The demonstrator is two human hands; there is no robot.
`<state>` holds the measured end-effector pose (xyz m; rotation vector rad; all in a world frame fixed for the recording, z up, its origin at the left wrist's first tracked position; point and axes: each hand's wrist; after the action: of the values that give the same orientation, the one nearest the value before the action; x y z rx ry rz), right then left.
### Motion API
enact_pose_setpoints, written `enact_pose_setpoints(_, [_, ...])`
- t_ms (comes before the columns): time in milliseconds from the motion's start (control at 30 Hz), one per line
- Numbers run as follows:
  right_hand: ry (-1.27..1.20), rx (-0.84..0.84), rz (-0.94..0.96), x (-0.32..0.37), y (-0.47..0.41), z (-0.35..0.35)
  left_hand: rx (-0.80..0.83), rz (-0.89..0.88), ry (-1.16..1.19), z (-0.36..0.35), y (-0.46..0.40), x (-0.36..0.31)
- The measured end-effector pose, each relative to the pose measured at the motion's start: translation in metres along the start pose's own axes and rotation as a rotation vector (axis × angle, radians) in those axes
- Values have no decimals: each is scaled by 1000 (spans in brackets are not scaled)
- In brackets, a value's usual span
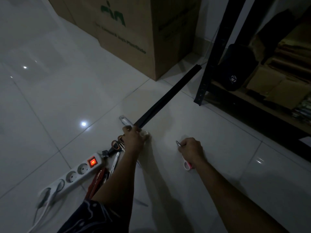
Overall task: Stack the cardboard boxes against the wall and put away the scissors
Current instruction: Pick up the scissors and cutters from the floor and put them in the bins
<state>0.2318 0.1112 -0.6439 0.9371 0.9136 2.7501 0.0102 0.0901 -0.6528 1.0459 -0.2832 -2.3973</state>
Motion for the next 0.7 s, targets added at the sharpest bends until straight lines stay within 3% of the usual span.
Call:
enact_pose_setpoints(433, [-239,62,1,-10,-2,4,-115,174,340,-7,17,-9])
enact_pose_setpoints(700, [-449,54,-36,-2,5,26,164,16,520,7,42,-37])
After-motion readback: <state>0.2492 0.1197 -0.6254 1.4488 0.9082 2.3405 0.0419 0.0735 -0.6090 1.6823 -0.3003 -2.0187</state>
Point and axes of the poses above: each hand's wrist, its own y-axis away from the middle knuckle, its own z-axis out of the back of the hand, x = y × z, and after that the axes turned 11 degrees about x, right-handed
